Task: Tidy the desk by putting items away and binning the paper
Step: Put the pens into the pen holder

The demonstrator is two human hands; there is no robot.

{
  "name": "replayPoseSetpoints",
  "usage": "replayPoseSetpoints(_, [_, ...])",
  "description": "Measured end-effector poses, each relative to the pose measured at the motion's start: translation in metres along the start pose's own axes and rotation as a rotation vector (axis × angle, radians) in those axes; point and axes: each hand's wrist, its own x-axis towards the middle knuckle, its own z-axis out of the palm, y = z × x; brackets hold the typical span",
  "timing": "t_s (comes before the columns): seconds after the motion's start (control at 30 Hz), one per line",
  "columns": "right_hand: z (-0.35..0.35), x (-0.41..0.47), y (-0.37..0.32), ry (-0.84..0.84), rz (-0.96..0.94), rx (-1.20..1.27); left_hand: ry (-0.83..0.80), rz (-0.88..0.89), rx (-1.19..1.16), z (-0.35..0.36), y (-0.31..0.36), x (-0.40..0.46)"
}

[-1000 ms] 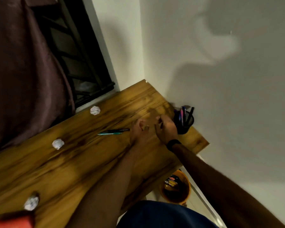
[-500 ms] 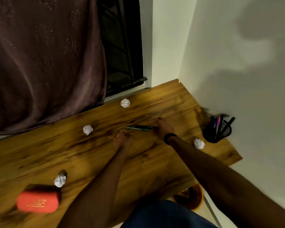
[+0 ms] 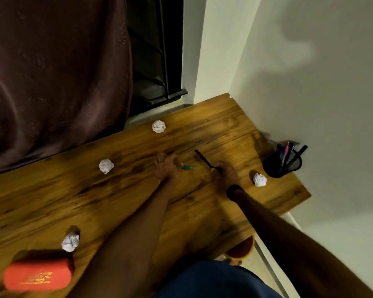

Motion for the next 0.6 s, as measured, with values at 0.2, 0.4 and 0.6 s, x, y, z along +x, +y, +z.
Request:
replayPoseSetpoints(0.2, [-0.02, -0.005, -0.002, -0.11, 0.246, 0.618, -0.065, 0.284, -0.036, 0.009, -0.018, 0.0])
replayPoseSetpoints(0.4, [-0.036, -0.016, 0.002, -0.236, 0.306, 0.951, -0.082, 0.346, 0.174, 0.016, -0.02, -0.01])
replayPoseSetpoints(0.6, [-0.066, -0.02, -0.007, -0.189, 0.167, 0.956, -0.19, 0.099, -0.468, 0.016, 0.041, -0.022])
